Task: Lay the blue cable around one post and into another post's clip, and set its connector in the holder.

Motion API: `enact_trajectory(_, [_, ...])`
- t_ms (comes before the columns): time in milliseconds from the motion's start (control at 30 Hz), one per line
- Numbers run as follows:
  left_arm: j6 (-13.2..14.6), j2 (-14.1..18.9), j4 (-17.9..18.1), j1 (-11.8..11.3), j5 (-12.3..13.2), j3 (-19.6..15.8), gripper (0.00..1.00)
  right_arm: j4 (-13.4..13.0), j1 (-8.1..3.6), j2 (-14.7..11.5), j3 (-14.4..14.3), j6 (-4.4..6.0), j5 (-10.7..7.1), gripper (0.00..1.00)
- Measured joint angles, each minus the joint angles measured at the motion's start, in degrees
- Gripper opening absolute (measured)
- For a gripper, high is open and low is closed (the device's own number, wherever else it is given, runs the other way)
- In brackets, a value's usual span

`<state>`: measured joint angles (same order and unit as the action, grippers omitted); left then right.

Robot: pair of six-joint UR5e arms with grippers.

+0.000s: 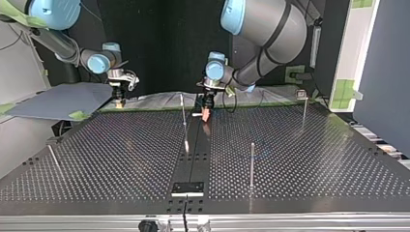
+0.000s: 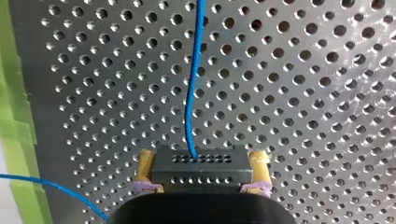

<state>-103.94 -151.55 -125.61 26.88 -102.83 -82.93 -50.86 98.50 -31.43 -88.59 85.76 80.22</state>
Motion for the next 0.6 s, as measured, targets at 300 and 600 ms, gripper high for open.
enact_trajectory(300, [0.1,0.0,-0.7,-0.4,1.5,0.0,0.0,0.1,-0.71,0.0,1.7,1.78,1.99,0.19])
enact_trajectory(600, [0.8,0.0,-1.8,-0.7,2.3,0.0,0.22,0.6,-0.86,0.0,2.0,1.99,2.96,0.19])
